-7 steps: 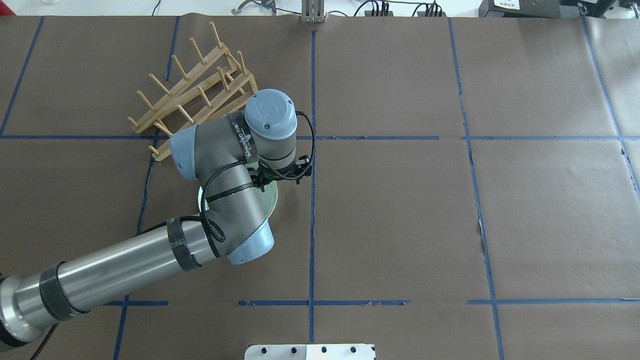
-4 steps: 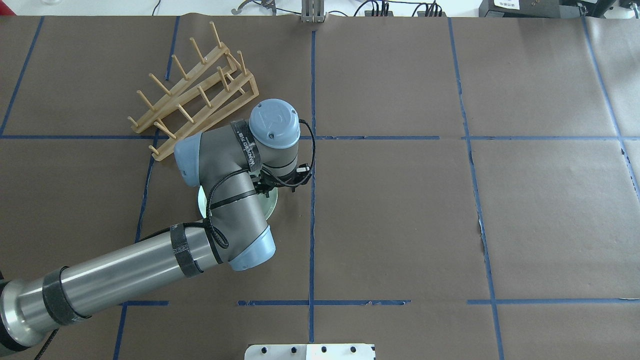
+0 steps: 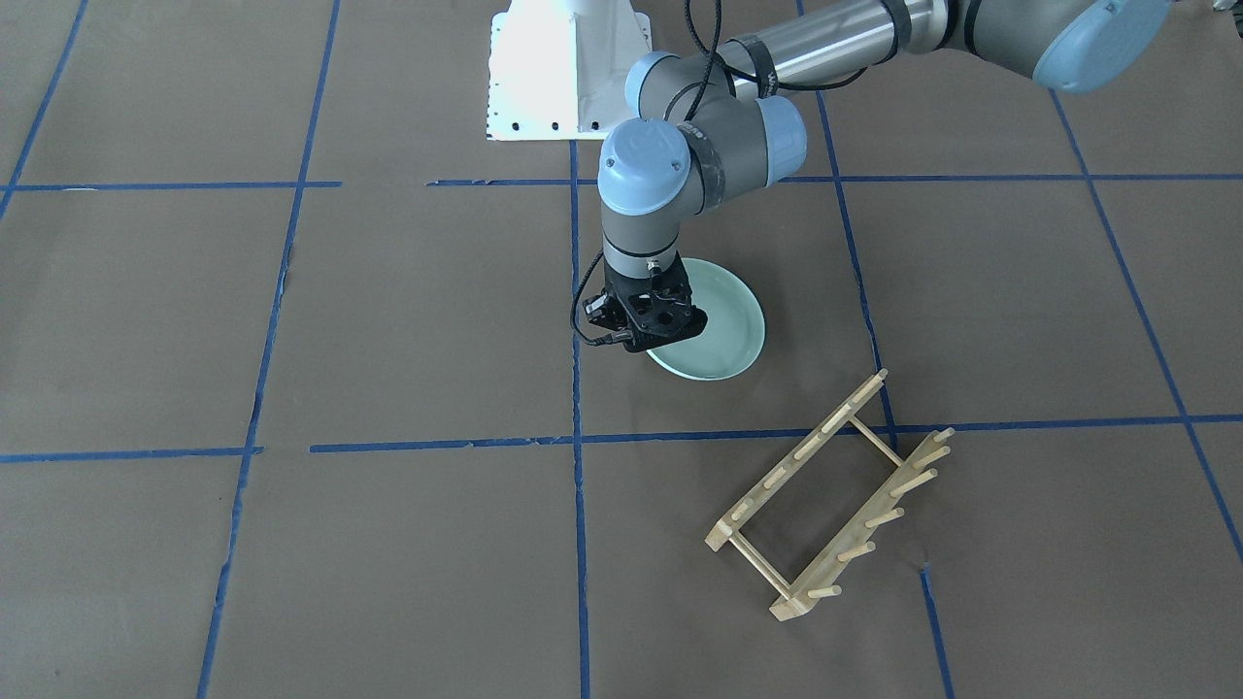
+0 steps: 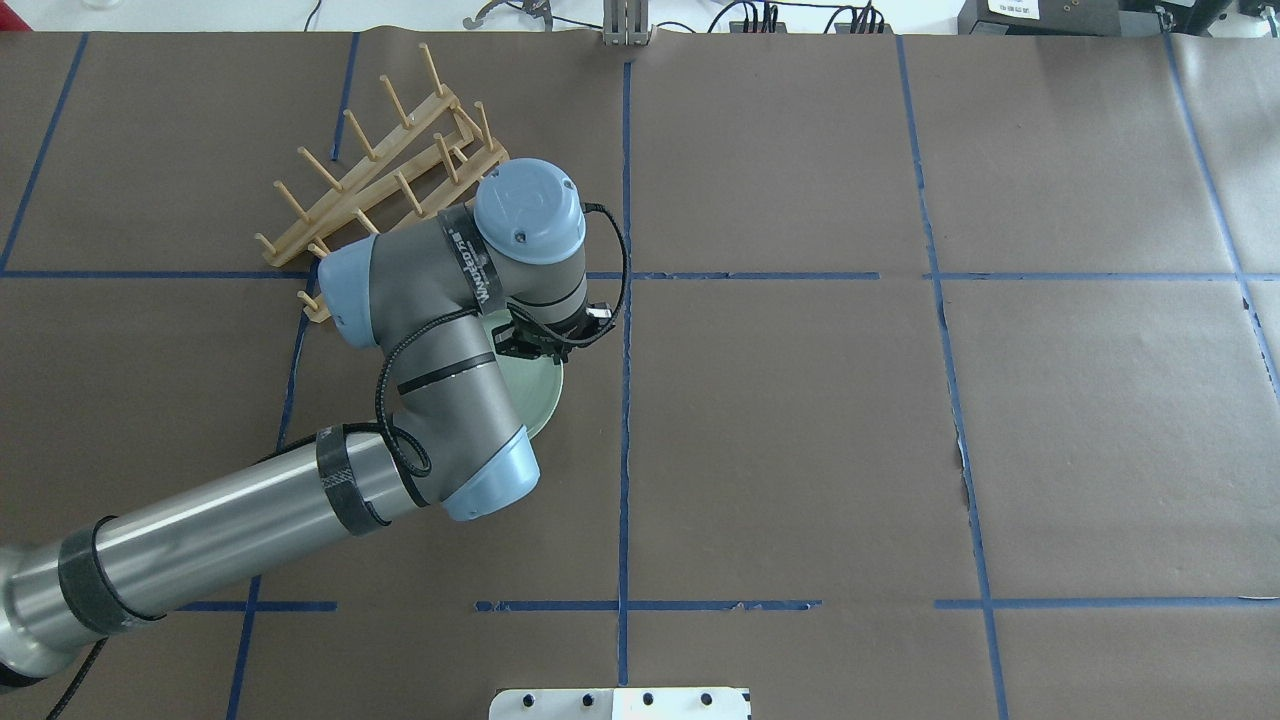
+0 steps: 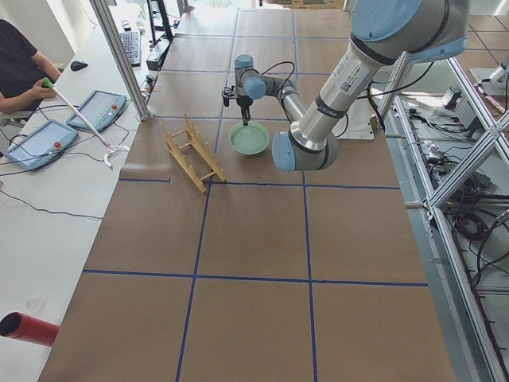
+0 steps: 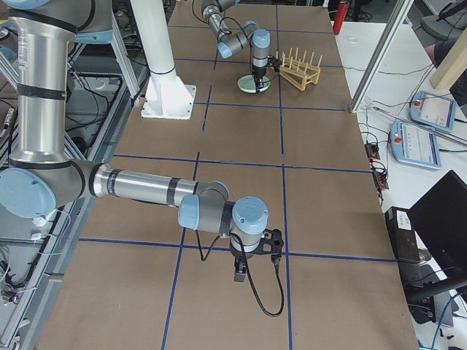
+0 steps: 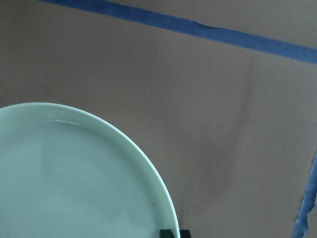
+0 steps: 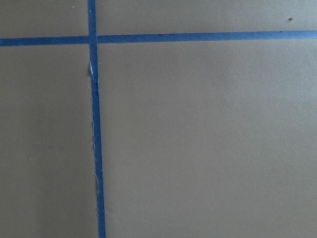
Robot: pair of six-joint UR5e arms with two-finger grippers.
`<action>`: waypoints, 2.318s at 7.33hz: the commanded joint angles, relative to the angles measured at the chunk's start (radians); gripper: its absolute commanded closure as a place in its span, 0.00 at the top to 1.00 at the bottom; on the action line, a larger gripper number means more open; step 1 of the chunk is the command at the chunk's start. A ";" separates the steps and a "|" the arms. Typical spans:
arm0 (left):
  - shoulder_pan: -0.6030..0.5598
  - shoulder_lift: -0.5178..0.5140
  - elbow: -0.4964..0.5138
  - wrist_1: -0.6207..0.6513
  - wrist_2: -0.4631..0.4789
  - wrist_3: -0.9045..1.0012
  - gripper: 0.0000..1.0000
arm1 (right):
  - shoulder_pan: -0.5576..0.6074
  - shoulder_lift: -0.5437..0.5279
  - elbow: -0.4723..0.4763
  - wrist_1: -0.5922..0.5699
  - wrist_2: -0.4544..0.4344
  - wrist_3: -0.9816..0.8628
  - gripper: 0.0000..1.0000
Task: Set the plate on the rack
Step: 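Lift the plate with the left gripper and tilt it upright toward the rack, then lower the upright plate into the wooden rack slots with the left gripper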
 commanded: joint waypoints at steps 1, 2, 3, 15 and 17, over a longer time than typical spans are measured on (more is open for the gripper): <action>-0.077 0.027 -0.159 -0.021 -0.003 -0.055 0.00 | 0.000 0.000 -0.001 0.000 0.000 0.000 1.00; -0.112 0.092 -0.256 -0.160 -0.004 -0.162 0.00 | 0.000 0.000 -0.001 0.000 0.000 0.000 1.00; -0.138 0.186 -0.308 -0.431 -0.003 -0.342 0.00 | 0.000 0.000 -0.001 0.000 0.000 0.000 1.00; -0.379 0.254 0.142 -1.404 0.242 -0.582 0.00 | 0.000 0.000 0.000 0.000 0.000 0.000 1.00; -0.367 0.254 0.144 -1.397 0.231 -0.582 0.00 | 0.000 0.000 0.000 0.000 0.000 0.000 1.00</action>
